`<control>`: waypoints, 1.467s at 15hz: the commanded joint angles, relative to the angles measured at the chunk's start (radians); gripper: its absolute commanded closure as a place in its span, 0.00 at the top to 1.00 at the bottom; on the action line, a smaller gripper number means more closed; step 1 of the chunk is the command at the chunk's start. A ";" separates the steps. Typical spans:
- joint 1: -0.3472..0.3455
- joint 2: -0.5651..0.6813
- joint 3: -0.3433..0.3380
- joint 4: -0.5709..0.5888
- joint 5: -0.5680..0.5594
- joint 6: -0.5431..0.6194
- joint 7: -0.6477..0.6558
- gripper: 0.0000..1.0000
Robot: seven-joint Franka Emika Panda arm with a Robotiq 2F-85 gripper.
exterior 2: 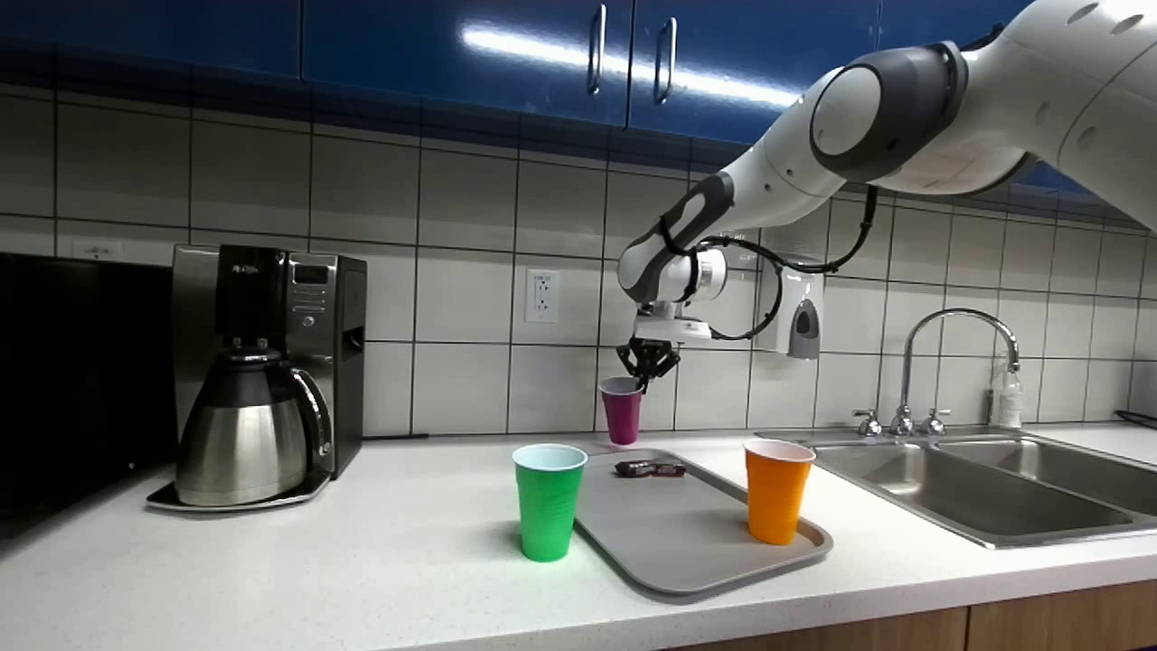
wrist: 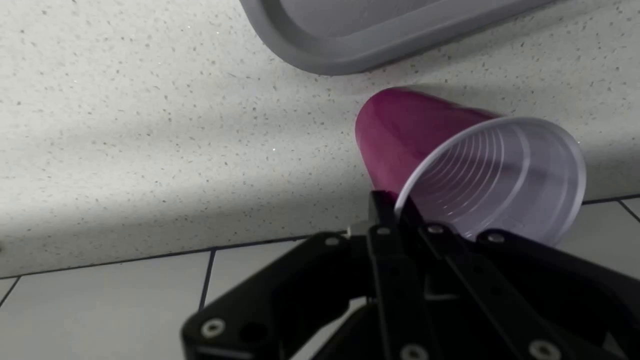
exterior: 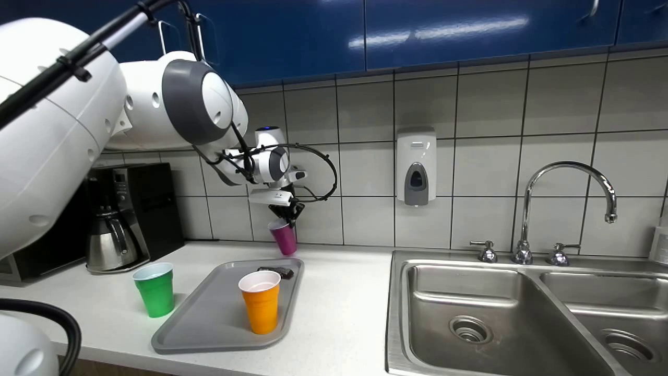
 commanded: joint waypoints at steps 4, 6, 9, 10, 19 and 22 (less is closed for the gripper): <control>-0.019 -0.083 0.023 -0.094 0.020 0.010 -0.026 0.01; -0.020 -0.103 0.025 -0.124 0.020 0.015 -0.031 0.01; -0.023 -0.142 0.030 -0.180 0.021 0.031 -0.042 0.01; -0.023 -0.155 0.030 -0.198 0.021 0.037 -0.044 0.01; -0.040 -0.315 0.077 -0.415 0.041 0.087 -0.141 0.01; -0.044 -0.350 0.096 -0.460 0.065 0.095 -0.169 0.01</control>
